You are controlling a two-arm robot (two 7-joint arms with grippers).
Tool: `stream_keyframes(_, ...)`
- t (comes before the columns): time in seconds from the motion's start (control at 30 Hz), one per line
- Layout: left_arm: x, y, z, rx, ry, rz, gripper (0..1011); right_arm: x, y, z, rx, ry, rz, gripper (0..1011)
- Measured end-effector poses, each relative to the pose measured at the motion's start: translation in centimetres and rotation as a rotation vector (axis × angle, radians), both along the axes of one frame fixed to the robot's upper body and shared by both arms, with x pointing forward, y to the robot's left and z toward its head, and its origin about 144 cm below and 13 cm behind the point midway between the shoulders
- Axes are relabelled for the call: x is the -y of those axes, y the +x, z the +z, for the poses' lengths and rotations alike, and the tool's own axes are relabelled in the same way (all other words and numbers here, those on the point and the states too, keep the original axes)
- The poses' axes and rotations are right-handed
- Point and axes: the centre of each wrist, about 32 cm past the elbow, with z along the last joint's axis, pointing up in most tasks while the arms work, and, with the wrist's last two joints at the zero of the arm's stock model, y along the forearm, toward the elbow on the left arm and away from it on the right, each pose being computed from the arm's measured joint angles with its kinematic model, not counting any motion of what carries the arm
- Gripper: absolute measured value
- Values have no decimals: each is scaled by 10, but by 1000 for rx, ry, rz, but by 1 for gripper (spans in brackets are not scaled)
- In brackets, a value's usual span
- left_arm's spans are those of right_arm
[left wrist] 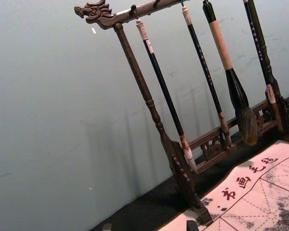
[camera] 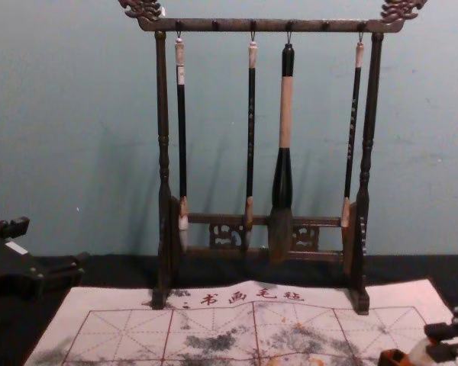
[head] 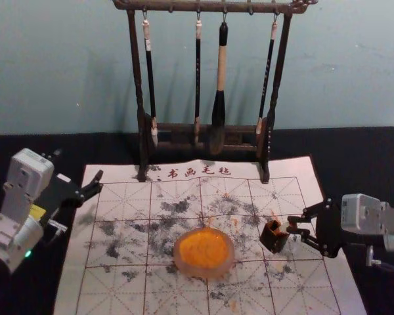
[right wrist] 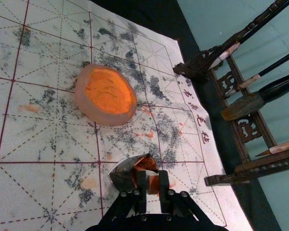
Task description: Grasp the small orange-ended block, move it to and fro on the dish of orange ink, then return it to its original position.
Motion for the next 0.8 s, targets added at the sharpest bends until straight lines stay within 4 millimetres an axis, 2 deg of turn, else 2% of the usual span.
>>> stream_keyframes(0.17,0,0,0,0,0,0,1001,0,0,0,0,0,0,86)
stream_keyframes(0.8,0,0,0,0,0,0,1001,0,0,0,0,0,0,85)
